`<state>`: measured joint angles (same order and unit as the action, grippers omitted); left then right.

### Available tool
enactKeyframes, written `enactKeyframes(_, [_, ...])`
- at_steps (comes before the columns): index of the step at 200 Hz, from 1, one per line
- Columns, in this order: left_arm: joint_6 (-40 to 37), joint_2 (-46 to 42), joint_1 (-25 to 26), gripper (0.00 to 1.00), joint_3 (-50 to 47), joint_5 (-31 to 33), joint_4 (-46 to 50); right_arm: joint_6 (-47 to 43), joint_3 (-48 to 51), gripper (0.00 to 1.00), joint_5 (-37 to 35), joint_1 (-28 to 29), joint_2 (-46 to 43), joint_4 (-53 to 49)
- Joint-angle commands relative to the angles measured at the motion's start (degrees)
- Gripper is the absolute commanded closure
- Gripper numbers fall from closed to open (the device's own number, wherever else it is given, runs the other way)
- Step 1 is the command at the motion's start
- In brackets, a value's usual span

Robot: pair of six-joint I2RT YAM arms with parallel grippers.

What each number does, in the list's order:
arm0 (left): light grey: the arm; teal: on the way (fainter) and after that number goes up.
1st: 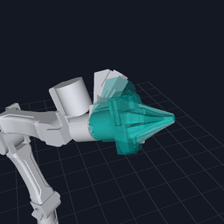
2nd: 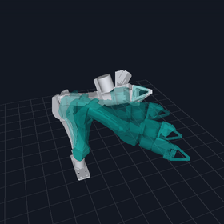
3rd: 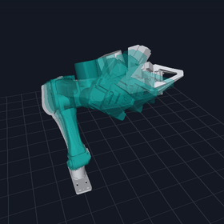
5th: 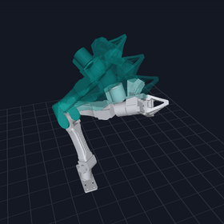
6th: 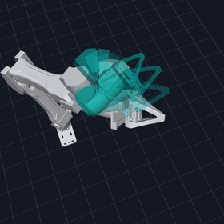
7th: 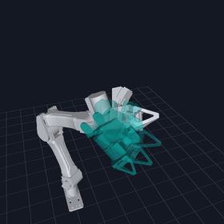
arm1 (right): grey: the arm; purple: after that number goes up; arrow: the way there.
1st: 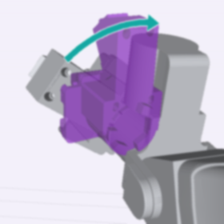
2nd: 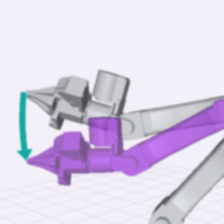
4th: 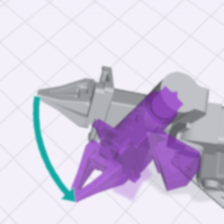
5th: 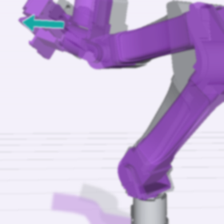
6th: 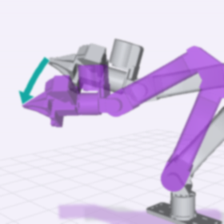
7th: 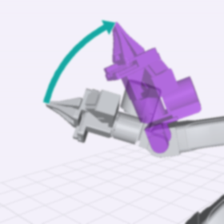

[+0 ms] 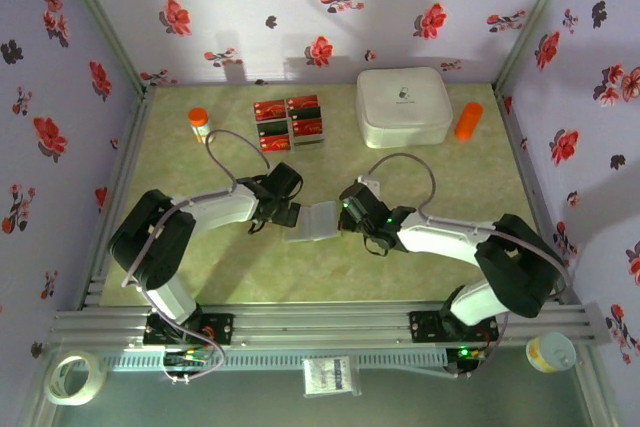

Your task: Put the credit cards into the card holder

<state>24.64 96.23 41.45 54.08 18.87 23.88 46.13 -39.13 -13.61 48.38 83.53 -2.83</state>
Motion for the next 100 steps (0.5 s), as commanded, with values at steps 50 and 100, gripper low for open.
enactKeyframes(50, [6.2,-7.01,-0.49,0.0,0.96,-6.48,1.18,3.43,6.75,1.0,-0.22,0.44,-2.91,2.81])
enactKeyframes(100, [10.58,-10.23,-0.18,0.0,4.12,-12.92,0.36,3.62,7.5,1.0,-0.35,0.82,-4.68,3.9])
